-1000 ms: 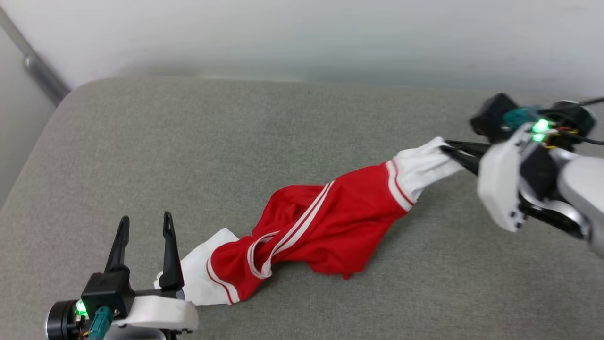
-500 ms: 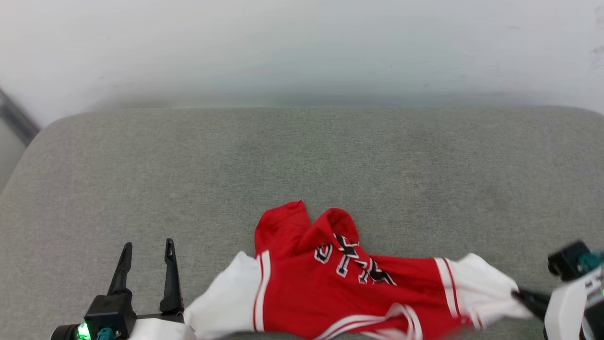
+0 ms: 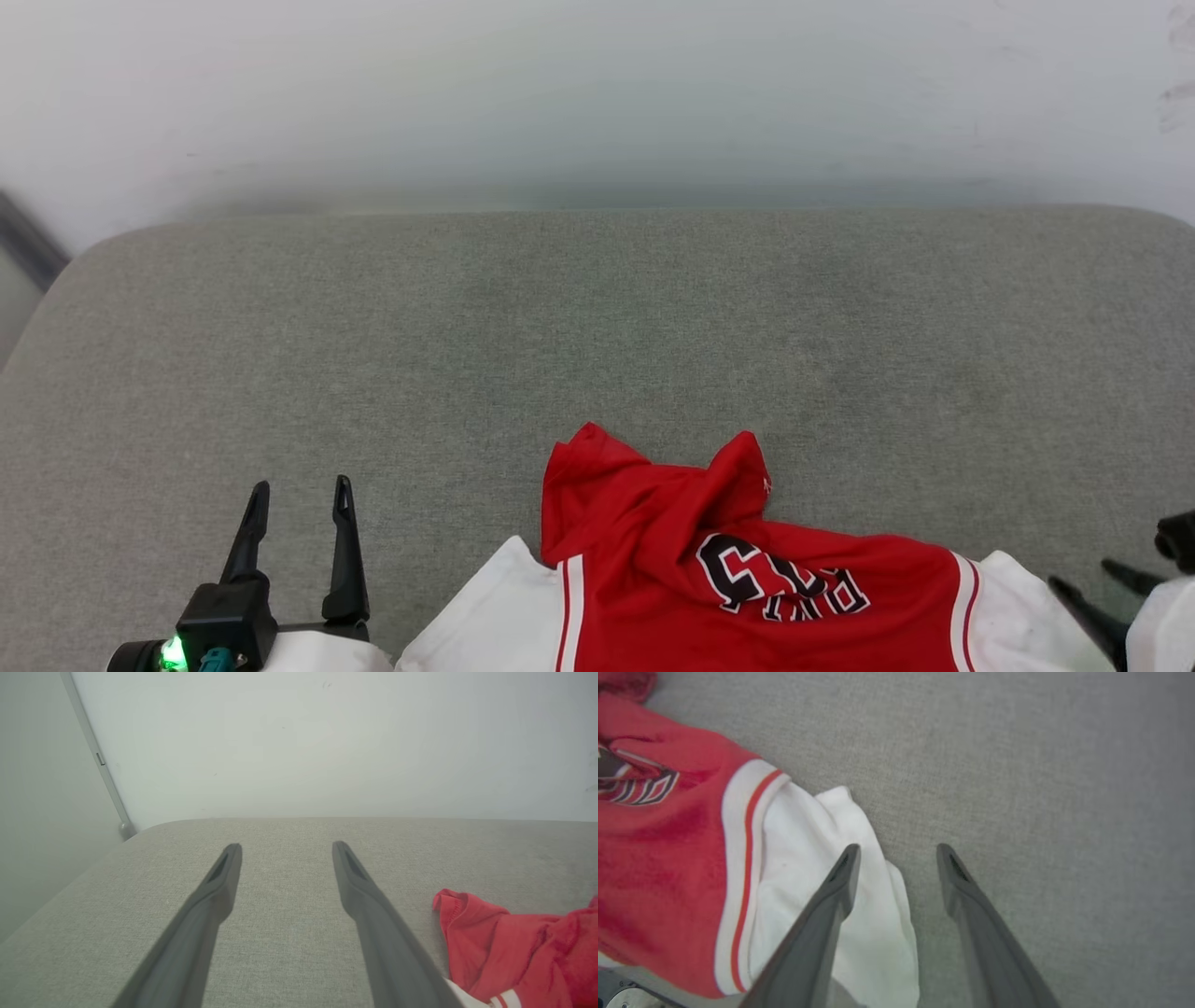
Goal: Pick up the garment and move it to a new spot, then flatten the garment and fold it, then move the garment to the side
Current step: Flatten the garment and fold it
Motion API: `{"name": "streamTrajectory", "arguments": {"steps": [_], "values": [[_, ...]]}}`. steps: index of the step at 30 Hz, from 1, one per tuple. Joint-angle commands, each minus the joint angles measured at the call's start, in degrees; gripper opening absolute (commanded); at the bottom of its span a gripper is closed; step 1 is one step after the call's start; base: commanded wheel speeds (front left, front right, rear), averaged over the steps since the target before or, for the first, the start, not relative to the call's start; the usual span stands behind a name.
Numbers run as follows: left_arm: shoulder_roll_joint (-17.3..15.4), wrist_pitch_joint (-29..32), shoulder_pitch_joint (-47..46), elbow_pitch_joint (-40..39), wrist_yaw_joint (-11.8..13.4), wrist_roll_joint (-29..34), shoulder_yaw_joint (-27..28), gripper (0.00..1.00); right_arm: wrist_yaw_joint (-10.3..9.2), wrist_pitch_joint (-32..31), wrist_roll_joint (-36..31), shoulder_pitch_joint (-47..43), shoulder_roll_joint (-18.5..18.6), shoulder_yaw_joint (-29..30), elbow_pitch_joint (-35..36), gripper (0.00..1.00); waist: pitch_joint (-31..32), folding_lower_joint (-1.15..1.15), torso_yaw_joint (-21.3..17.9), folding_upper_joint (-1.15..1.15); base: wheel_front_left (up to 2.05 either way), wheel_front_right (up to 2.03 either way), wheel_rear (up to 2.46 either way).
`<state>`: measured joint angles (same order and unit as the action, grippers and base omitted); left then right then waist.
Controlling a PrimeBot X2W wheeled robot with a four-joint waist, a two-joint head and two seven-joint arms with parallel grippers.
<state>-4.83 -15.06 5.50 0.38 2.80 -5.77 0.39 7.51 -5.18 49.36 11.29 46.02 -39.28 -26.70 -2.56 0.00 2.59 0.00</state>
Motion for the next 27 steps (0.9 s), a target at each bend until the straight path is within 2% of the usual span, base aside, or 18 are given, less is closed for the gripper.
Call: {"name": "streamTrajectory", "arguments": {"steps": [1,7,12,16,20,23,27], "values": [[0.18,-0.16,0.37,0.18,-0.23,0.26,0.10,1.00,-0.04,0.72,-1.47,1.20,0.34,1.69,1.28,1.00,0.25,0.00,-0.01,0.00,0.00,0.00,0.00],[0.45,-0.16,0.61,0.04,-0.73,0.87,0.24,1.00,-0.04,0.29,-8.31,3.10,1.13,10.73,11.15,1.00,0.59,0.00,0.26,0.00,0.00,0.00,0.00],[0.72,-0.16,0.44,-0.28,-0.89,1.12,0.35,1.00,-0.04,-6.76,-13.08,5.87,1.04,13.80,25.11,1.00,-0.14,0.00,0.62,0.00,0.00,0.00,0.00],[0.88,-0.17,-0.72,-0.22,-1.15,1.01,0.30,1.00,-0.04,-18.02,-13.14,9.99,1.90,8.84,34.30,1.00,-1.28,0.00,1.18,0.00,0.00,0.00,0.00],[1.02,-0.17,-1.80,-0.12,-1.56,0.99,0.24,1.00,-0.04,-30.56,-11.14,16.38,2.61,-0.76,37.63,1.00,-2.87,0.00,1.84,0.00,0.00,0.00,0.00],[1.13,-0.16,-2.86,-0.18,-1.75,0.88,0.22,1.00,-0.04,-37.87,-8.44,22.05,1.10,-7.92,36.44,1.00,-4.57,0.00,2.40,0.00,0.00,0.00,0.00],[1.33,-0.17,-4.61,-0.24,-2.07,0.66,0.18,1.00,-0.04,-42.76,-5.31,29.38,-3.07,-16.11,29.90,1.00,-7.36,0.00,3.21,0.00,0.00,0.00,0.00]]}}
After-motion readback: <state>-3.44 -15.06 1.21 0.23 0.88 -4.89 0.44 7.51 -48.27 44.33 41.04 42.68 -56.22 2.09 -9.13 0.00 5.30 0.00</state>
